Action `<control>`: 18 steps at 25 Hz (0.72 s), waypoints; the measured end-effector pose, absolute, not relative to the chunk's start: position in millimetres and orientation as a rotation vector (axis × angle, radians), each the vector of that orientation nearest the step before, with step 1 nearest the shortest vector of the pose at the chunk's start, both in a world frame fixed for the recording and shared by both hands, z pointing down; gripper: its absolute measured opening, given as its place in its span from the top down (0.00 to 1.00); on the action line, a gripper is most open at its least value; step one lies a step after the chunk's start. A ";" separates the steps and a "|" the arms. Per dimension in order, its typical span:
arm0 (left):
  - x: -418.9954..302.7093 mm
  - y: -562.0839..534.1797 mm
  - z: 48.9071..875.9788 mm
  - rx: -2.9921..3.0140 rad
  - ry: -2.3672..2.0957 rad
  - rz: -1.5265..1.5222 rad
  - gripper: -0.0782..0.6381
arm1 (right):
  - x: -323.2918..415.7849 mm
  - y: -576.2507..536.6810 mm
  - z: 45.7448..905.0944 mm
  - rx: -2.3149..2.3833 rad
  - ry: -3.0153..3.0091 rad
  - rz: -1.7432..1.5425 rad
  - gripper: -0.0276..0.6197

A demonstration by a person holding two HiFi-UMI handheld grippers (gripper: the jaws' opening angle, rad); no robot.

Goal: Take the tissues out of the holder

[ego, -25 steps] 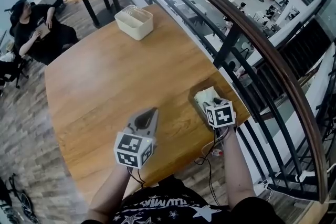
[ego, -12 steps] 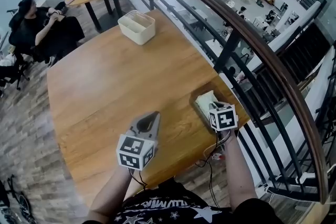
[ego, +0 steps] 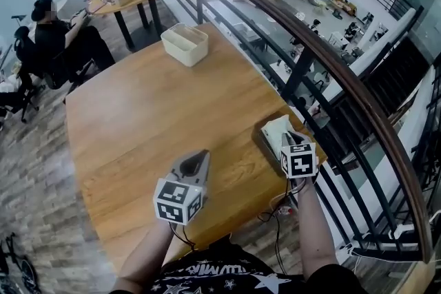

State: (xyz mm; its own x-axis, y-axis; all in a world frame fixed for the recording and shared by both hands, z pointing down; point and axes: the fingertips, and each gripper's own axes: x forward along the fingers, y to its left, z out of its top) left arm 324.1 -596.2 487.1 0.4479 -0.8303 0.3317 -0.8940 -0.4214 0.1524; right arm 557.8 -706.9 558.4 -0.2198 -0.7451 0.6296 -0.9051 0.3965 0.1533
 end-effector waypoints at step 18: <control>294.4 -530.1 450.8 2.463 -1.437 0.204 0.87 | 499.3 -614.9 442.5 1.473 -2.208 0.053 0.91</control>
